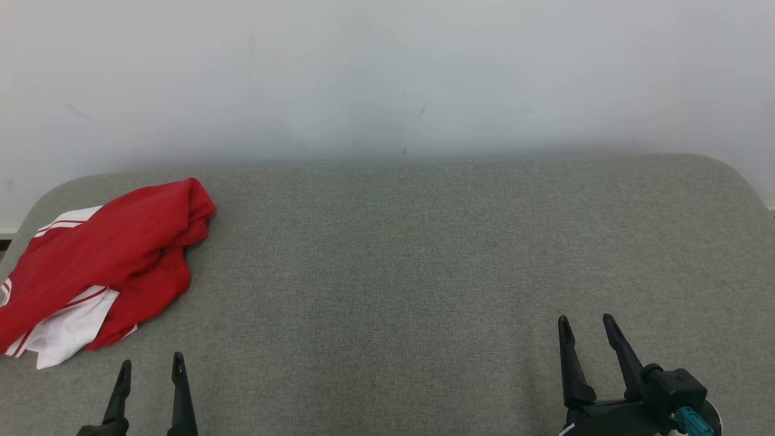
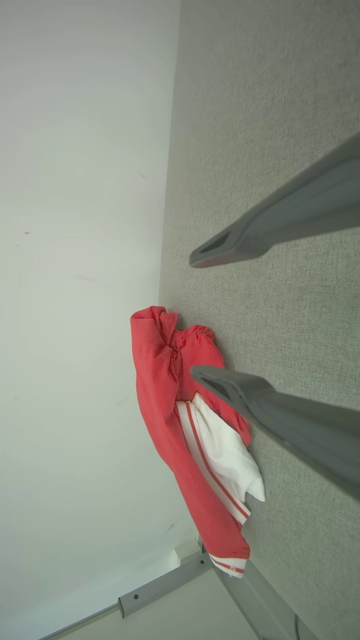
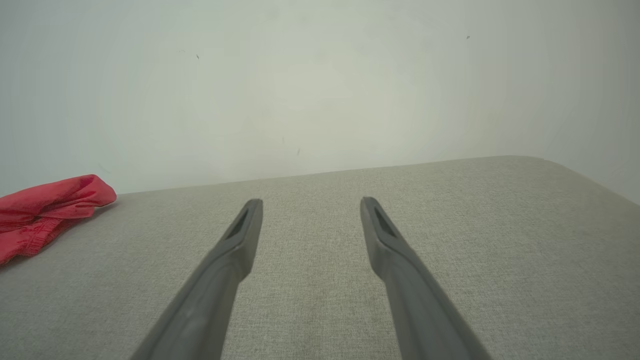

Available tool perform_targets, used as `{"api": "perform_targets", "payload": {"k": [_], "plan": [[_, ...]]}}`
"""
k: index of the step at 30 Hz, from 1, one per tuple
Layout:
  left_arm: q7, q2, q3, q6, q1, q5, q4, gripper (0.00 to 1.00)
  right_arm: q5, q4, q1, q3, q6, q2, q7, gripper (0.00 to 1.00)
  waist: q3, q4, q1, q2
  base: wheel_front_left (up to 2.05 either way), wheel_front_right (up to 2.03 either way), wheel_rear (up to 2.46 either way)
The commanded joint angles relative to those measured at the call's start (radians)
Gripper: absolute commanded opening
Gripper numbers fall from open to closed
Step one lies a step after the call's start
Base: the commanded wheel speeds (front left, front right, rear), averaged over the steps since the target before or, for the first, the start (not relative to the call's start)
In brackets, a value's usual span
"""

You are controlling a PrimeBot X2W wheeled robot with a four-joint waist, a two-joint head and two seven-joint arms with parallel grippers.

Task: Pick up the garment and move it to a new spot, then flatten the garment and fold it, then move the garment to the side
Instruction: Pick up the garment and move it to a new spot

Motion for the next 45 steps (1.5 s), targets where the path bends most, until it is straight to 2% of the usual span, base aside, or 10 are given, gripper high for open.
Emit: {"api": "perform_targets", "payload": {"k": [1, 23, 30, 45], "plan": [[0.003, 0.004, -0.002, 0.005, -0.006, -0.008, 0.0, 1.0, 0.006, 0.003, -0.007, 0.003, -0.002, 0.0, -0.001, 1.0, 0.0, 0.0, 0.0, 0.0, 0.0, 0.0, 0.0], [0.026, 0.012, -0.016, 0.015, -0.008, -0.031, -0.011, 1.0, 0.018, 0.025, -0.009, 0.0, -0.002, 0.0, -0.001, 1.0, -0.003, 0.018, 0.0, 0.0, 0.0, 0.0, 0.0], [0.031, 0.016, -0.027, 0.025, -0.013, -0.029, -0.004, 1.0, 0.024, 0.026, 0.005, 0.002, -0.002, 0.0, -0.001, 1.0, -0.001, 0.094, 0.0, 0.0, 0.0, 0.0, 0.0], [0.029, 0.027, -0.018, 0.055, 0.008, -0.042, 0.002, 1.0, 0.034, 0.034, 0.019, 0.004, -0.002, 0.0, -0.001, 1.0, -0.01, 0.303, 0.0, 0.0, 0.0, 0.0, 0.0]]}}
